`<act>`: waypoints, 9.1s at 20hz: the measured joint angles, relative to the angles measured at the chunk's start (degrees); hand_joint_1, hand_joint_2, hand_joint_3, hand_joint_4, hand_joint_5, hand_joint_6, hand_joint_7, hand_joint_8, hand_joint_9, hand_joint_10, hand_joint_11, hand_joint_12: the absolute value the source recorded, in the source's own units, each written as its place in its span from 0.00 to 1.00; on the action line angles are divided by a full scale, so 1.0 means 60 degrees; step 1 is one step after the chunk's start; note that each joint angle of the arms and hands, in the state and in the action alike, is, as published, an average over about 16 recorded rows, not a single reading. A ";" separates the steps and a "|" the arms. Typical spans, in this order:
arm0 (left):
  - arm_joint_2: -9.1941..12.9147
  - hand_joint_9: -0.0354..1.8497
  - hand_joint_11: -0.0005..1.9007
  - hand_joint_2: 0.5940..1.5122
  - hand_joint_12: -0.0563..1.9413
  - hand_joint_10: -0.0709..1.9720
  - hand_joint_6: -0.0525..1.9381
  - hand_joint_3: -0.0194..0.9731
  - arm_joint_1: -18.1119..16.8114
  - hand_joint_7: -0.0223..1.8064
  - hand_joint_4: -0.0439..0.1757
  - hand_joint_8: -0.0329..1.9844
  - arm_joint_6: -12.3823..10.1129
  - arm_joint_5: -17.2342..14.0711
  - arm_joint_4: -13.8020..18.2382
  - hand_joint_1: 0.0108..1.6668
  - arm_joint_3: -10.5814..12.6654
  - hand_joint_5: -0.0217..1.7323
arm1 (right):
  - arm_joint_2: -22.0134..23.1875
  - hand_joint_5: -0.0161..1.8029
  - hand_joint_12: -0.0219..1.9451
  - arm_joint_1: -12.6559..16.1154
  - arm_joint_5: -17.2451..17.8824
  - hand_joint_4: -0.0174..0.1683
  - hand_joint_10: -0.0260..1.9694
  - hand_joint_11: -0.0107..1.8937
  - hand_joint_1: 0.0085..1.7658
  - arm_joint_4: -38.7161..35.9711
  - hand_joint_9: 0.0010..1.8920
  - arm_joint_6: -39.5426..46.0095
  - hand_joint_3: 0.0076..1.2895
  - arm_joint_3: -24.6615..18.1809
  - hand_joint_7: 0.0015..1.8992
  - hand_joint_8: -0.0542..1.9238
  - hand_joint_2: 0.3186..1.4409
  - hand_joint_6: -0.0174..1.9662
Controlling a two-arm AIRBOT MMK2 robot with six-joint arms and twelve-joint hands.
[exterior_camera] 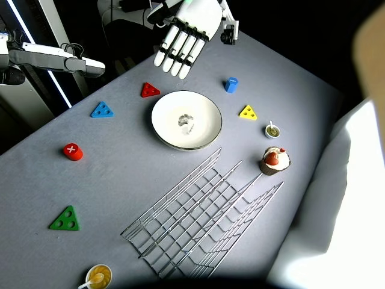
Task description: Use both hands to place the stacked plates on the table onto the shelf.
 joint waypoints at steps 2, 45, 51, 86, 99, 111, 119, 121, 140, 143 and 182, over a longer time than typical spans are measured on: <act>-0.0177 0.11 0.07 0.46 0.05 0.04 0.03 0.03 0.0013 0.11 0.21 0.01 0.0000 0.0210 -0.0002 0.01 0.0077 0.08 | -0.0003 0.11 0.02 0.0001 -0.0014 0.13 0.01 0.10 0.01 0.0073 0.11 0.0001 0.01 0.0001 0.11 0.03 0.51 0.02; -0.1537 0.09 0.06 0.45 0.03 0.03 0.03 0.03 0.0881 0.09 0.20 0.01 0.0029 0.2208 -0.0268 0.01 0.1290 0.08 | -0.1881 0.09 0.02 0.1527 -0.3383 0.13 0.01 0.09 0.00 0.2245 0.10 0.0993 0.01 0.0687 0.09 0.03 0.54 0.02; -0.1611 0.09 0.06 0.44 0.03 0.03 0.02 0.03 0.0836 0.09 0.19 0.01 0.0025 0.2469 -0.0409 0.01 0.0911 0.09 | -0.1958 0.09 0.02 0.1596 -0.3432 0.13 0.01 0.10 0.00 0.2278 0.10 0.0928 0.01 0.0790 0.09 0.03 0.54 0.02; -0.2481 0.09 0.08 0.46 0.04 0.03 0.02 0.03 0.0199 0.08 0.18 0.01 0.0004 0.3519 -0.1069 0.01 0.0192 0.07 | -0.5336 0.13 0.04 0.2438 -0.3966 0.13 0.01 0.17 0.64 0.3827 0.12 -0.2746 0.01 0.2478 0.09 0.03 0.54 0.02; -0.2533 0.09 0.08 0.47 0.04 0.03 0.02 0.03 0.0199 0.08 0.18 0.01 0.0003 0.3496 -0.1144 0.01 0.0235 0.07 | -0.6474 0.23 0.06 0.2609 -0.3909 0.13 0.01 0.20 0.70 0.4129 0.18 -0.2749 0.01 0.3429 0.16 0.03 0.60 0.02; -0.2554 0.10 0.09 0.46 0.04 0.03 0.02 0.03 0.0199 0.08 0.18 0.01 0.0001 0.3482 -0.1260 0.01 0.0242 0.07 | -0.6971 0.43 0.43 0.2594 -0.3685 0.12 0.14 0.39 0.83 0.4173 0.41 -0.2776 0.01 0.3807 0.40 0.12 0.58 0.10; -0.2450 0.11 0.09 0.46 0.04 0.03 0.02 0.03 0.0109 0.10 0.18 0.01 -0.0001 0.3446 -0.1351 0.01 0.0240 0.08 | -0.6968 0.49 0.70 0.2568 -0.3477 0.10 0.30 0.47 0.87 0.4179 0.50 -0.2791 0.00 0.3748 0.49 0.23 0.55 0.23; -0.2350 0.11 0.09 0.46 0.04 0.03 0.02 0.03 0.0057 0.10 0.19 0.01 -0.0001 0.3437 -0.1371 0.01 0.0237 0.08 | -0.6954 0.49 0.71 0.2568 -0.3448 0.10 0.33 0.48 0.87 0.4186 0.51 -0.2790 0.00 0.3708 0.50 0.25 0.55 0.26; 0.0042 0.12 0.09 0.46 0.04 0.04 0.03 0.03 -0.0892 0.11 0.20 0.02 -0.0003 0.3474 -0.0998 0.01 0.0287 0.10 | -0.6131 0.52 0.70 0.3060 -0.3702 0.08 0.36 0.51 0.84 0.4761 0.57 -0.2786 0.00 0.2216 0.55 0.28 0.55 0.37; 0.0406 0.12 0.09 0.46 0.03 0.04 0.03 0.03 -0.0925 0.11 0.20 0.02 -0.0004 0.3475 -0.0999 0.01 0.0311 0.10 | -0.5847 0.53 0.69 0.3466 -0.3853 0.08 0.37 0.50 0.83 0.5133 0.58 -0.2786 0.00 0.1774 0.56 0.29 0.55 0.40; -0.0371 0.12 0.09 0.46 0.03 0.04 0.03 0.03 -0.0797 0.11 0.20 0.02 -0.0005 0.1018 -0.1934 0.01 0.2973 0.09 | -0.3788 0.52 0.67 0.7222 -0.5614 0.07 0.34 0.53 0.85 0.8695 0.61 0.5694 0.00 0.2309 0.58 0.33 0.57 0.45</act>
